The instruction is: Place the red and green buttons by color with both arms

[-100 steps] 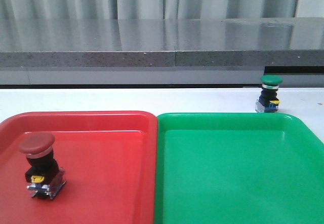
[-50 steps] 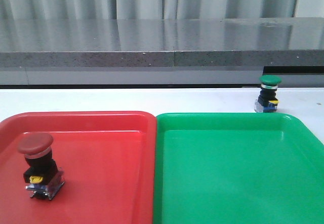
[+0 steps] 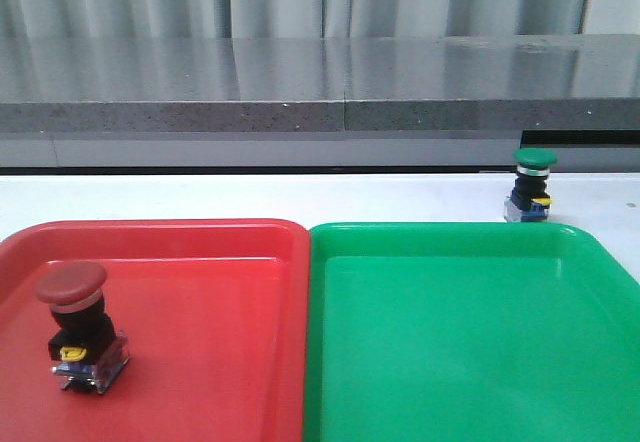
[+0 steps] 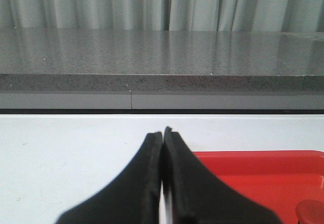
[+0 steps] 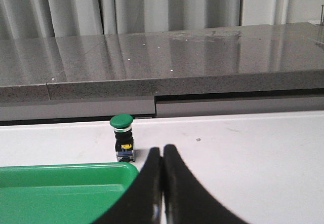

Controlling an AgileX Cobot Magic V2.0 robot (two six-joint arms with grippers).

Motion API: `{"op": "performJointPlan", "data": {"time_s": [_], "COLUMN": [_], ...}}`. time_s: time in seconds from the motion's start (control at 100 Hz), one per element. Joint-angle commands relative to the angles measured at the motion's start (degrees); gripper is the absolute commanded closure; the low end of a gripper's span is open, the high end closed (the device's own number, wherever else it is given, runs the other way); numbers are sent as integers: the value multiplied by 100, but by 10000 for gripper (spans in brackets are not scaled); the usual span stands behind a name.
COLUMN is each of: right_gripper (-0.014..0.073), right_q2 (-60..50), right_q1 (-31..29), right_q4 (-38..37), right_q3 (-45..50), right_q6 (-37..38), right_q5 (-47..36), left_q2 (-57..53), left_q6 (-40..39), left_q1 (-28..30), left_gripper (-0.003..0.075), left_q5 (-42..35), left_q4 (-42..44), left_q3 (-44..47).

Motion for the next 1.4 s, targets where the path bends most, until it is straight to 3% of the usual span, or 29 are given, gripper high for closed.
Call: {"op": "performJointPlan", "data": {"time_s": [0.0, 0.62, 0.98, 1.39], "right_gripper": [658, 658, 658, 658], "right_q2": [-85, -85, 311, 2661], "right_q1": [-14, -14, -14, -14], "right_q4": [-50, -50, -50, -50], "right_q3": [-103, -209, -1965, -3522], "right_q6": [-47, -47, -47, -47], "right_q5": [-429, -350, 1123, 1788], "left_q2": [-186, -186, -186, -186], "left_q6": [7, 7, 7, 7], "left_q1": [10, 10, 10, 10], "left_gripper": [741, 741, 741, 741], "left_q5": [-405, -405, -405, -405], "left_q4": [-48, -48, -48, -48], "left_q3": [69, 69, 69, 69]}}
